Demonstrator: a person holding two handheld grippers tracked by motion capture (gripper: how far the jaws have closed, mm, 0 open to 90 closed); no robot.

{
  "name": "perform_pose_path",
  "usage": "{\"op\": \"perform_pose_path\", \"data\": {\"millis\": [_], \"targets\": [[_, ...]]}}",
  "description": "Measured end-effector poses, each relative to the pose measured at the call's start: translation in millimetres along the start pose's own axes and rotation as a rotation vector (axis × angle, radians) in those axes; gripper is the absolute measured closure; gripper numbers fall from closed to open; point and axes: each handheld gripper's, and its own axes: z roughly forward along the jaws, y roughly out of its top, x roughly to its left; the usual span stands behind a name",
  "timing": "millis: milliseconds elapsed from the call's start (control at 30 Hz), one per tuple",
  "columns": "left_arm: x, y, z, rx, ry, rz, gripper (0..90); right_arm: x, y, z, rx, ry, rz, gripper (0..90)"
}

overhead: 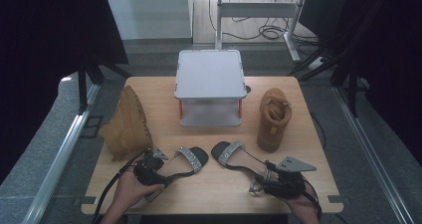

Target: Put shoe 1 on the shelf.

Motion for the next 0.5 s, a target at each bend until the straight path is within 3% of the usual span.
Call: {"op": "perform_pose_path", "data": {"millis": [300, 400, 433, 467, 500], "targets": [[-0.3, 3.3, 10.5, 0.072, -0.004, -0.009, 33.0, -6.3, 7.4, 4.1, 0.019, 0.005, -0.005, 38.0], [2.8, 5.4, 13.6, 0.088, -0.015, -0.028, 38.5, -12.0, 20.6, 20.4, 0.104, 0.013, -0.053, 33.2], [2.8, 5.4, 13.6, 0.088, -0.015, -0.028, 39.3, -12.0, 20.6, 20.4, 0.104, 0.013, -0.053, 33.2], [2.7, 6.0, 14.1, 0.09, -0.022, -0.033, 40.2, -15.5, 27.2, 32.1, 0.168, 0.008, -0.084, 30.6], [2.6, 6.2, 14.3, 0.09, -0.022, -0.035, 40.4, -17.3, 30.4, 37.6, 0.196, 0.012, -0.093, 29.8]]}}
